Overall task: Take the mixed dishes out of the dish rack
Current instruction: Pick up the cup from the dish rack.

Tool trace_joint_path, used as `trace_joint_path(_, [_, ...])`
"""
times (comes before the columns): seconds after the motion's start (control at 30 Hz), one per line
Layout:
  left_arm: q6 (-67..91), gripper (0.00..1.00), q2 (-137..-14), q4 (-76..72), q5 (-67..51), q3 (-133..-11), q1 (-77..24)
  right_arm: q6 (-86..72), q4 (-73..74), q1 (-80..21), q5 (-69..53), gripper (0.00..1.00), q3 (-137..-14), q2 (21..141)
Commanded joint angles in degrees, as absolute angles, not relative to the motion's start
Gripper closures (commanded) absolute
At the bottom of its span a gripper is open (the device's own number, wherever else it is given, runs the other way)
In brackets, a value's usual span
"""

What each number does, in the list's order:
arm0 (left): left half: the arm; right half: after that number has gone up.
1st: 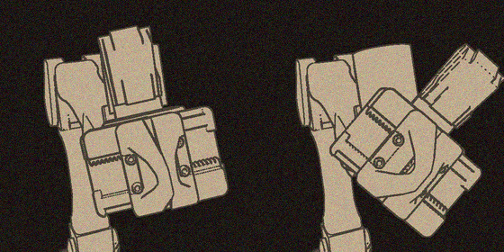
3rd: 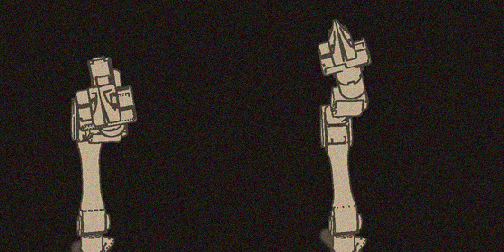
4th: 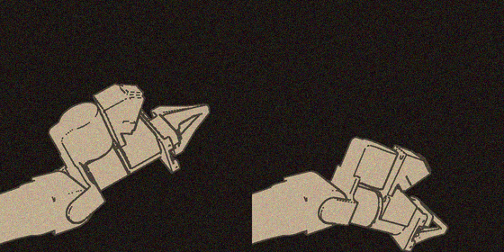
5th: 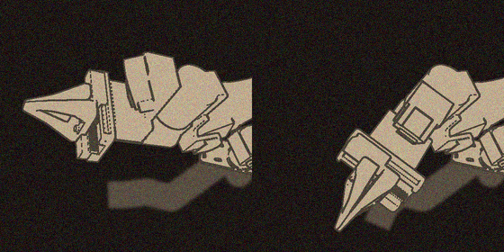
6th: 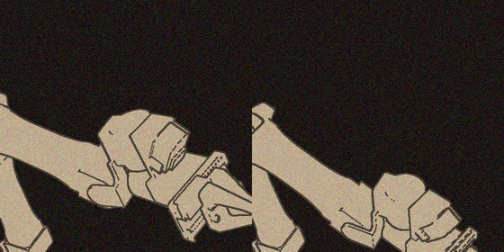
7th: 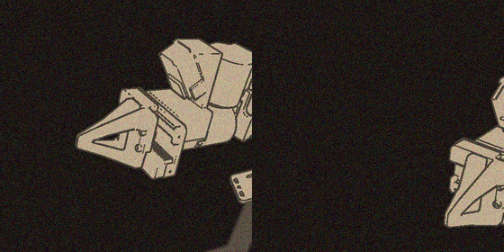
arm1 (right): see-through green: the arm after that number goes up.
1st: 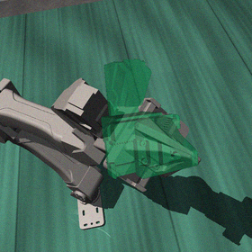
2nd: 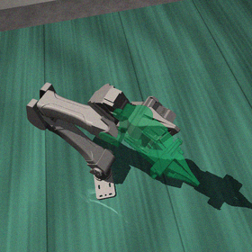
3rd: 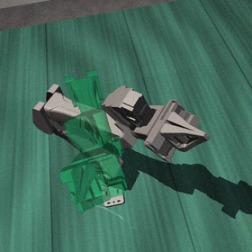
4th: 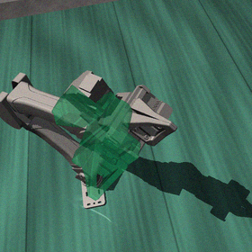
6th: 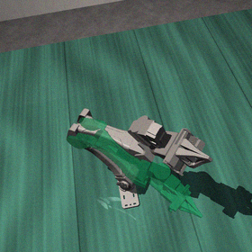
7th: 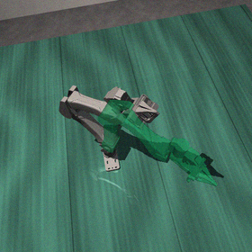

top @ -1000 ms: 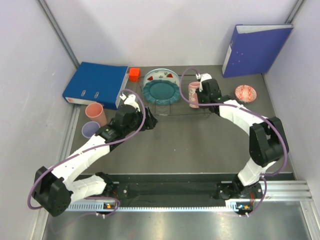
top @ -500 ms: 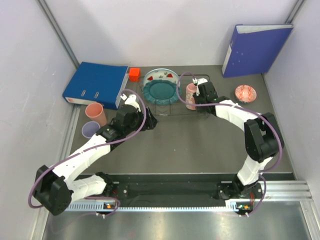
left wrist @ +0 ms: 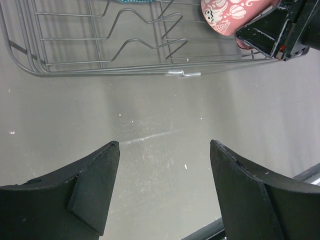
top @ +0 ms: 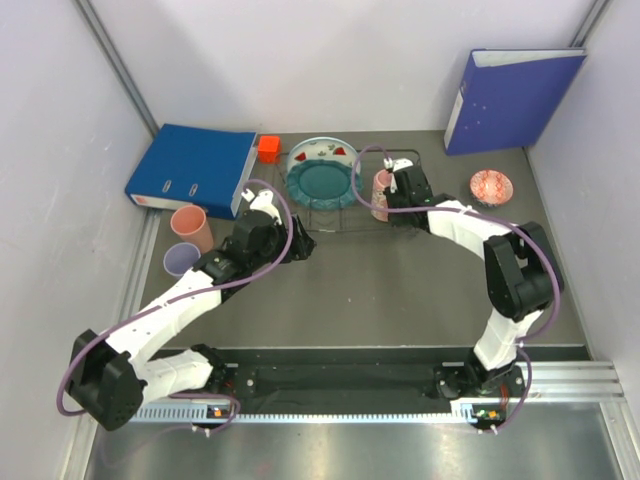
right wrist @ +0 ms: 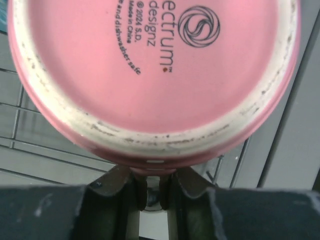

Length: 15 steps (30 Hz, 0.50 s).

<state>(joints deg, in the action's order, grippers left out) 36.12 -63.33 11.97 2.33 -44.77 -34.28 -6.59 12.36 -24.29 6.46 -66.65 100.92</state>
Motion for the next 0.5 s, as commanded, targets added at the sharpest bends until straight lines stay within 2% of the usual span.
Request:
trace_joint_path(0.0, [36.65, 0.23, -63.89, 8.79, 2.11, -44.47, -34.72, -7.21, 13.62, -24.87, 6.24, 1.00, -64.25, 102.04])
trace_joint_path(0.47, [36.47, 0.23, -64.34, 8.79, 3.08, -44.74, -34.72, -7.47, 15.55, -24.96, 12.48, 1.00, -66.97, 92.29])
